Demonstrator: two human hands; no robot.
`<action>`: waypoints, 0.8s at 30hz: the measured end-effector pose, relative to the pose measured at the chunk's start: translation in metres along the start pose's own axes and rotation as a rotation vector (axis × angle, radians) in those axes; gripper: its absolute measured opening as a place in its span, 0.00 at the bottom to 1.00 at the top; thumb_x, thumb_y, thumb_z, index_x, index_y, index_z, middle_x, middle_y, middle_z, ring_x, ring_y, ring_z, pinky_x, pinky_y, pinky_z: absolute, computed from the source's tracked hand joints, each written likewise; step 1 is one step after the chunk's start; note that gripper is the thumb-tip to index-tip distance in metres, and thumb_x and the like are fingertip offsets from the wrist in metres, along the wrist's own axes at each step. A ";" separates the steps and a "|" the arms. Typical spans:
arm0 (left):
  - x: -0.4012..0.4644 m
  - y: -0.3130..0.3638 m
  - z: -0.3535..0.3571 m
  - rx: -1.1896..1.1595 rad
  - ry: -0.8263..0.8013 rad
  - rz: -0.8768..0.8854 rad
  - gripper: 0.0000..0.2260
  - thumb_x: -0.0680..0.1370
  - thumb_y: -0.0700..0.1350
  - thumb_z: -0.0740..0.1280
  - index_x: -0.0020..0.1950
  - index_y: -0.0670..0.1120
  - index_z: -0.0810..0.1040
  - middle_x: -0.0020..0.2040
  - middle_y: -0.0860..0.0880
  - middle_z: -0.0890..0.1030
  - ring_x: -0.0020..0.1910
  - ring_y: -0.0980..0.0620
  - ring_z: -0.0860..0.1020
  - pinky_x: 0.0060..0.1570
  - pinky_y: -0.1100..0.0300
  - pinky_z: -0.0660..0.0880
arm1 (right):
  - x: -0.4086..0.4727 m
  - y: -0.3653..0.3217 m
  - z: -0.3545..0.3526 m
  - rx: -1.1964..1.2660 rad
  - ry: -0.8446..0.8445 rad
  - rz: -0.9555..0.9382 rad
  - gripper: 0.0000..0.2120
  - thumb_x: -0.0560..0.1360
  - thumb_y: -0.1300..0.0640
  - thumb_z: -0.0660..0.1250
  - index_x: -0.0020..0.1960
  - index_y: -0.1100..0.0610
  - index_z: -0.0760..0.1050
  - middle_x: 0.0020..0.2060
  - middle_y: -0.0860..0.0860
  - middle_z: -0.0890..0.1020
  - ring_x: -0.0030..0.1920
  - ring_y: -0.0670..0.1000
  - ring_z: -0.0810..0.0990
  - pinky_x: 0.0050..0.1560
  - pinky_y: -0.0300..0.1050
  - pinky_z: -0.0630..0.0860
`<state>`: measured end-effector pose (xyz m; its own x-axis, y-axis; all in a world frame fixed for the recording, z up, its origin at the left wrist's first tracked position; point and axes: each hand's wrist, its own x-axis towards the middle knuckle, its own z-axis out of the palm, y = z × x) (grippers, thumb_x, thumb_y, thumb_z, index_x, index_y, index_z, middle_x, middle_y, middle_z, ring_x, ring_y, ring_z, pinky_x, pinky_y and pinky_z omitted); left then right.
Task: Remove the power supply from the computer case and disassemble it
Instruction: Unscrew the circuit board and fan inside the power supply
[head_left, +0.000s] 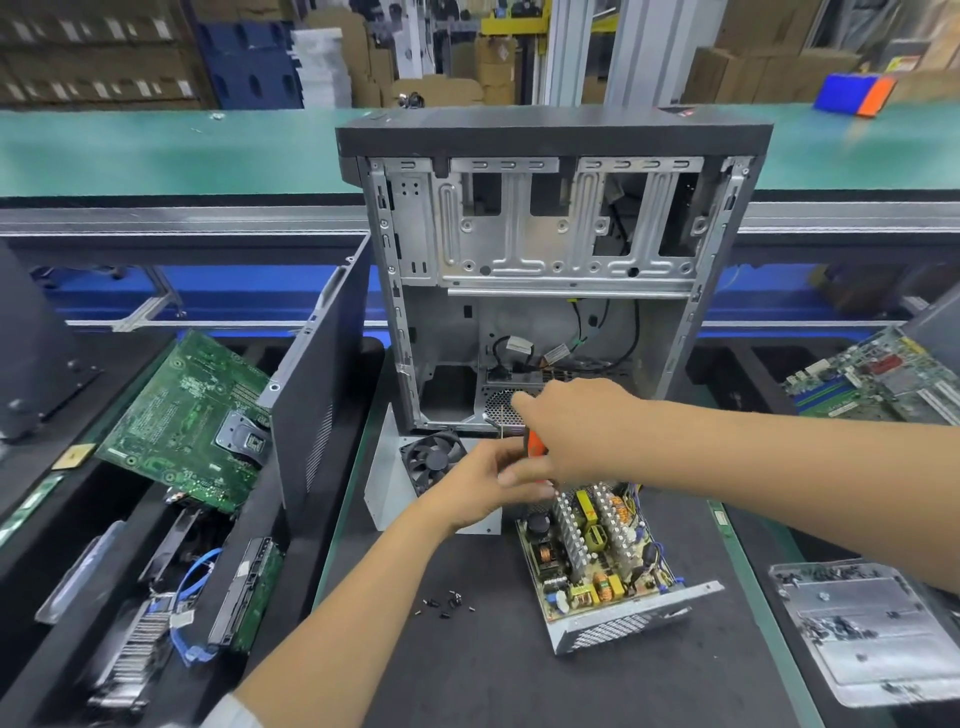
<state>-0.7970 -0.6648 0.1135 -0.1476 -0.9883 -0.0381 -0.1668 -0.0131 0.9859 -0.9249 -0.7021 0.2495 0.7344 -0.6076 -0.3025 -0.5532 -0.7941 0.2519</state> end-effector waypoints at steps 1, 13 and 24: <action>0.000 0.000 -0.001 0.012 -0.002 -0.001 0.07 0.74 0.39 0.74 0.50 0.49 0.83 0.46 0.55 0.83 0.48 0.61 0.79 0.51 0.71 0.72 | 0.001 -0.003 0.002 -0.048 0.046 0.016 0.18 0.79 0.43 0.61 0.58 0.57 0.71 0.44 0.53 0.73 0.44 0.57 0.77 0.38 0.48 0.70; 0.001 0.000 -0.004 0.073 -0.036 -0.033 0.05 0.74 0.42 0.74 0.49 0.45 0.82 0.43 0.57 0.82 0.45 0.61 0.79 0.50 0.70 0.71 | 0.004 -0.003 0.002 0.022 0.032 0.013 0.26 0.76 0.34 0.57 0.52 0.58 0.70 0.36 0.51 0.68 0.39 0.55 0.72 0.38 0.47 0.70; -0.016 -0.008 -0.027 0.114 0.025 0.030 0.17 0.72 0.41 0.76 0.58 0.53 0.78 0.57 0.58 0.81 0.62 0.58 0.76 0.66 0.60 0.70 | 0.003 0.017 0.004 0.185 0.125 -0.127 0.09 0.76 0.48 0.63 0.48 0.52 0.68 0.35 0.46 0.65 0.43 0.55 0.75 0.32 0.45 0.64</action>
<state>-0.7671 -0.6531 0.1106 -0.1304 -0.9915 -0.0033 -0.2726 0.0327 0.9616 -0.9341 -0.7175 0.2491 0.8393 -0.5046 -0.2023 -0.5072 -0.8607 0.0427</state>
